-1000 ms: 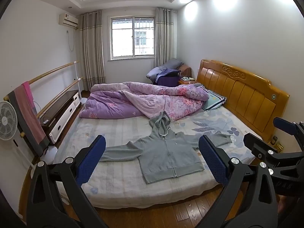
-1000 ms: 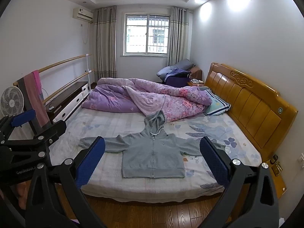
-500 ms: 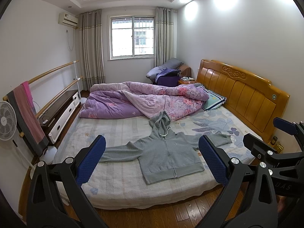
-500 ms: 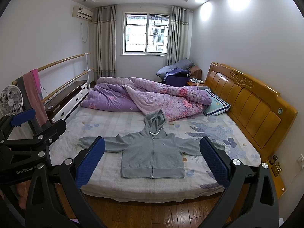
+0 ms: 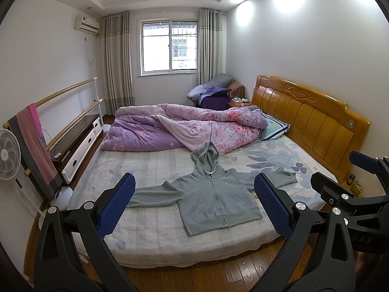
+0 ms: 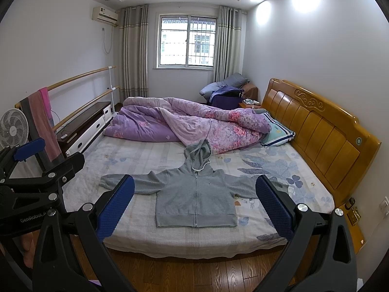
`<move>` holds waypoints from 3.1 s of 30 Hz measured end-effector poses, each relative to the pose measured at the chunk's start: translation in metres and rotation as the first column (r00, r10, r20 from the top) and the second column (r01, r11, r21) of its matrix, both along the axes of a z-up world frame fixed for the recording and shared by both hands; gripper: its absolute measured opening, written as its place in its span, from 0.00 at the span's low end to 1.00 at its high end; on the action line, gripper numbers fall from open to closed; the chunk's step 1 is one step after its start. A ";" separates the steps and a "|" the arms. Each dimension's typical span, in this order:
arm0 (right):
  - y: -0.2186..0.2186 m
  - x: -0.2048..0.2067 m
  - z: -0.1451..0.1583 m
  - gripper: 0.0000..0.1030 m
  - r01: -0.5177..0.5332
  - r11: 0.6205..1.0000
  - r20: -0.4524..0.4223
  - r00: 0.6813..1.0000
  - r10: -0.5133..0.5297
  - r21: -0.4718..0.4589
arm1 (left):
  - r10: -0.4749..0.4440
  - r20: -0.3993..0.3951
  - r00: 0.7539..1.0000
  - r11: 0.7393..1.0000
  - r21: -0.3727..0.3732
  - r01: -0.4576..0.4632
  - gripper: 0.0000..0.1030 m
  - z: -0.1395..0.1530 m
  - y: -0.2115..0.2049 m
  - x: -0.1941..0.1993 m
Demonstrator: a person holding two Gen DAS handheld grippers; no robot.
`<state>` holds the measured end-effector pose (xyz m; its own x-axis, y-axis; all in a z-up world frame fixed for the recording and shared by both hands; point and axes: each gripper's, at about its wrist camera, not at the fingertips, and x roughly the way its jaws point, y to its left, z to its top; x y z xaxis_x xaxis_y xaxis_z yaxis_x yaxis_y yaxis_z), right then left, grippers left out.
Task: Fold large clothes
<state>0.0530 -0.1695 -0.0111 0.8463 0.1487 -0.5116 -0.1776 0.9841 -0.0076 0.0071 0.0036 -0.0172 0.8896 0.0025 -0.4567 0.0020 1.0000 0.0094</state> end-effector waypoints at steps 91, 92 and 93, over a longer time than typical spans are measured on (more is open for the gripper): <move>0.063 0.308 -0.150 0.93 -0.288 0.957 -0.279 0.919 0.280 0.012 | 0.059 -0.522 0.851 0.887 -0.363 -0.285 0.95 -0.179 0.089 0.324; 0.072 0.316 -0.157 0.93 -0.290 0.957 -0.290 0.915 0.281 0.012 | 0.055 -0.528 0.848 0.884 -0.369 -0.287 0.95 -0.186 0.096 0.331; 0.083 0.324 -0.165 0.93 -0.290 0.957 -0.301 0.912 0.279 0.009 | 0.048 -0.534 0.844 0.880 -0.377 -0.289 0.95 -0.195 0.105 0.338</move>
<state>0.3766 -0.0870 -0.1756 0.5799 0.3376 -0.7415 -0.4491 0.8918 0.0549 0.3456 0.1082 -0.2121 0.5435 -0.1708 -0.8218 -0.2834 0.8843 -0.3712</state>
